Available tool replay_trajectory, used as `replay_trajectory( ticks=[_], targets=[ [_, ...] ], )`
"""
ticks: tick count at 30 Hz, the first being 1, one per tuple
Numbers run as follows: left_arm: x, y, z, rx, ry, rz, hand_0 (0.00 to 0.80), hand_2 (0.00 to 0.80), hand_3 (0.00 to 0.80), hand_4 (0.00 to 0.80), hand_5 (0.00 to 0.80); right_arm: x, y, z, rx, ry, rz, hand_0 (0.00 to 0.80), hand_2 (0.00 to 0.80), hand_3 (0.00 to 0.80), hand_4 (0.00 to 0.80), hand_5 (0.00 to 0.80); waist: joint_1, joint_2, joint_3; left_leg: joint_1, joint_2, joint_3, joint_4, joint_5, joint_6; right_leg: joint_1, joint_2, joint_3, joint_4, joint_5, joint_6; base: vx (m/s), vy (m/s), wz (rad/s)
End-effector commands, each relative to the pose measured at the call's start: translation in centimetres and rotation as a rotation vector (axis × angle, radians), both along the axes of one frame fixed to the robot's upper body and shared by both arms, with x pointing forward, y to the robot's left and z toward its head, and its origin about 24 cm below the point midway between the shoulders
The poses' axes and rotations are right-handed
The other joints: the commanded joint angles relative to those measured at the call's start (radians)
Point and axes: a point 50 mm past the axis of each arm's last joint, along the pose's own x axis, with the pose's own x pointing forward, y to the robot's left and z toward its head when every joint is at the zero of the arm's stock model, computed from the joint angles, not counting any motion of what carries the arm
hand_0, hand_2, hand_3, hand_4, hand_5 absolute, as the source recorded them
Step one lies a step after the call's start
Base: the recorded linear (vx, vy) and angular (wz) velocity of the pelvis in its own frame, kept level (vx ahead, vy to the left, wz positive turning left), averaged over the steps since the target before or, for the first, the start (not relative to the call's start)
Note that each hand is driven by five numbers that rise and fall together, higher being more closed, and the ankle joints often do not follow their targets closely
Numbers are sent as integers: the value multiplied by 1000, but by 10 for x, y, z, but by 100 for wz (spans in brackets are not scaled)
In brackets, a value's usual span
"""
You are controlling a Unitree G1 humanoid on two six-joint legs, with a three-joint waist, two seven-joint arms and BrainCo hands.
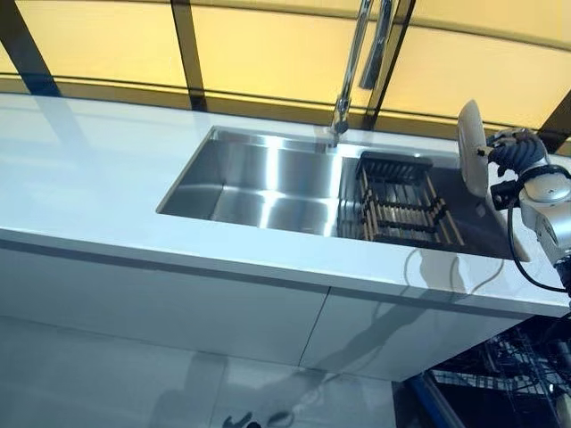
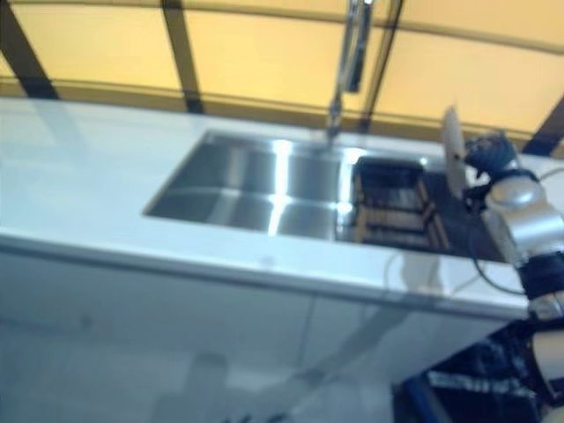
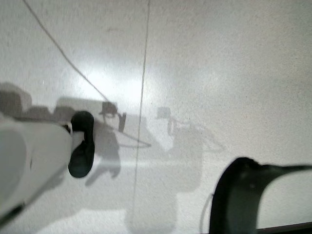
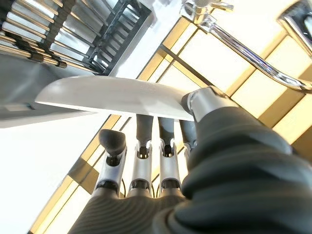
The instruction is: Take plates into dishwasher
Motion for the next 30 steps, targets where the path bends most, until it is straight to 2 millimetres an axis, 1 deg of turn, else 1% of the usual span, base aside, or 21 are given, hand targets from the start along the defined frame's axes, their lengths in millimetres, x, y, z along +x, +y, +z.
replay_trajectory(
  ticks=[1,3,5,9,10,17,20,24,30],
  targets=[
    [-16,3,-6,35,46,-35,0,0,0,0,0,-3,-2,8,111,-74,112,800,800,800,800,800,-13,-20,-83,111,28,79,-2,-164,-23,-6,-27,-3,32,-25,50,63,-28,-13],
    [-18,4,-7,41,59,-47,0,0,0,0,0,-5,-8,3,154,-75,113,800,800,800,800,800,-24,-25,-101,123,31,88,-2,-168,-24,3,-23,6,29,-26,50,42,-26,-15],
    [-20,6,-8,48,69,-52,0,0,0,0,0,-10,-19,3,164,-70,90,800,800,800,800,800,-37,-30,-119,135,33,96,-2,-173,-25,9,-17,18,24,-26,50,36,-28,-15],
    [-19,6,-8,52,75,-60,0,0,0,0,0,-16,-30,4,163,-64,66,800,800,800,800,800,-48,-34,-129,144,34,103,-2,-176,-25,14,-13,30,23,-27,49,29,-21,-17],
    [-19,6,-8,58,81,-67,0,0,0,0,0,-22,-38,5,167,-55,53,800,800,800,800,800,-61,-38,-138,151,37,111,-2,-178,-25,15,-11,39,22,-26,51,19,-23,-13],
    [-22,10,-8,59,89,-73,0,0,0,0,0,-31,-50,4,185,-44,50,800,800,800,800,800,-83,-43,-153,163,38,123,-2,-183,-25,18,-5,60,17,-24,51,18,-18,-15],
    [-23,9,-9,58,94,-83,0,0,0,0,0,-40,-61,6,201,-52,31,800,800,800,800,800,-97,-44,-163,166,41,132,-2,-184,-26,14,-1,73,15,-23,51,-5,-25,-16],
    [-22,10,-8,63,97,-93,0,0,0,0,0,-47,-69,8,195,-55,10,800,800,800,800,800,-107,-46,-163,167,43,138,-2,-187,-25,10,2,79,18,-24,52,-20,-22,-6],
    [-23,10,-9,72,108,-104,0,0,0,0,0,-54,-79,4,197,-29,-3,800,800,800,800,800,-128,-47,-169,170,47,144,-2,-188,-28,6,6,95,13,-19,52,-16,-16,-9]
  ],
)
